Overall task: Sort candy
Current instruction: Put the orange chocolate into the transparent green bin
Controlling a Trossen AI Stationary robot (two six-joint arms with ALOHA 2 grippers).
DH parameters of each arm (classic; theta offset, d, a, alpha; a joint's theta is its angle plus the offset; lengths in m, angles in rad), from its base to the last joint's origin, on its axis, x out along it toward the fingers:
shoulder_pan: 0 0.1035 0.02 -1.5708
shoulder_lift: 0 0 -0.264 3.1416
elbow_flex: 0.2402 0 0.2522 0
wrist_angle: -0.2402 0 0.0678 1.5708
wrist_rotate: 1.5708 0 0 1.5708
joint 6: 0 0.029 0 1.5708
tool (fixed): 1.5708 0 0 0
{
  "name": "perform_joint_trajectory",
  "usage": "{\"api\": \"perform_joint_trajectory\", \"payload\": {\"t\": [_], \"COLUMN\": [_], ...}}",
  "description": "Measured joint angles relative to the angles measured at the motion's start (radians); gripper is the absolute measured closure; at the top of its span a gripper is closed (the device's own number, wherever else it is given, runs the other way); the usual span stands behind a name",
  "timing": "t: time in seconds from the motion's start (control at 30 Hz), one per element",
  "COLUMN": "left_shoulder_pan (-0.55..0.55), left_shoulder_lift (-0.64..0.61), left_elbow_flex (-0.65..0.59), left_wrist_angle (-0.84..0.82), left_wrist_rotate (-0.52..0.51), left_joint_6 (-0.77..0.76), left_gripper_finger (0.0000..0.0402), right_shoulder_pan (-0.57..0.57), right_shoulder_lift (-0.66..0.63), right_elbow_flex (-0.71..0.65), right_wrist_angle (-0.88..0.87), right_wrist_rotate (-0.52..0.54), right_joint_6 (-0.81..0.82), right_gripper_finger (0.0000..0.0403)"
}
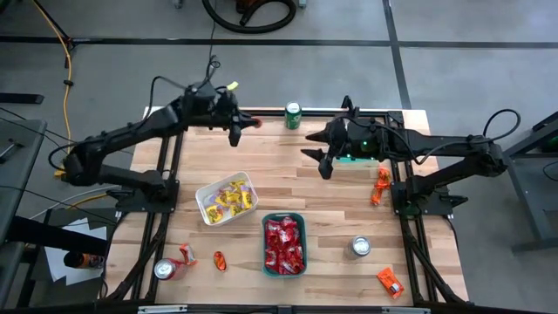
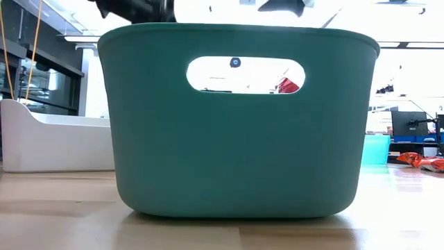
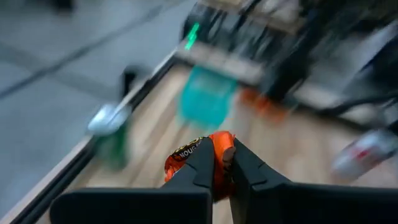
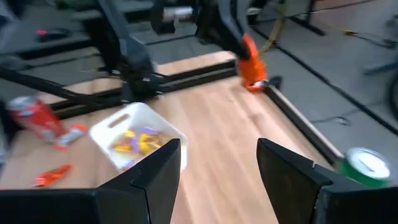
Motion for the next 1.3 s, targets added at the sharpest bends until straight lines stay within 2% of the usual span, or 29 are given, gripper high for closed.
{"api": "perform_joint_trajectory", "payload": {"t": [0.07, 0.17, 0.4, 0.57, 1.1, 1.3], "left_shoulder_pan": [-0.058, -0.155, -0.343, -0.378, -0.404, -0.396], "left_shoulder_lift": [-0.027, -0.031, 0.02, 0.04, 0.055, 0.057], "left_elbow_flex": [-0.03, -0.048, -0.049, -0.048, -0.047, -0.047], "left_wrist_angle": [0.128, 0.236, 0.444, 0.505, 0.512, 0.508], "left_wrist_rotate": [0.009, 0.011, 0.011, 0.005, 0.004, 0.0], "left_joint_6": [-0.053, -0.098, -0.078, -0.107, -0.128, -0.076], "left_gripper_finger": [0.04, 0.0401, 0.0401, 0.0401, 0.0397, 0.0378], "right_shoulder_pan": [0.0, 0.0, 0.0, 0.0, 0.007, 0.009], "right_shoulder_lift": [0.003, 0.016, 0.066, 0.099, 0.128, 0.131], "right_elbow_flex": [0.0, 0.0, 0.001, 0.0, 0.0, 0.0], "right_wrist_angle": [0.023, 0.095, 0.22, 0.234, 0.274, 0.28], "right_wrist_rotate": [-0.049, -0.109, -0.257, -0.273, -0.269, -0.272], "right_joint_6": [-0.003, -0.02, -0.022, -0.048, -0.108, -0.11], "right_gripper_finger": [0.0197, 0.0197, 0.0197, 0.0197, 0.0197, 0.0229]}}
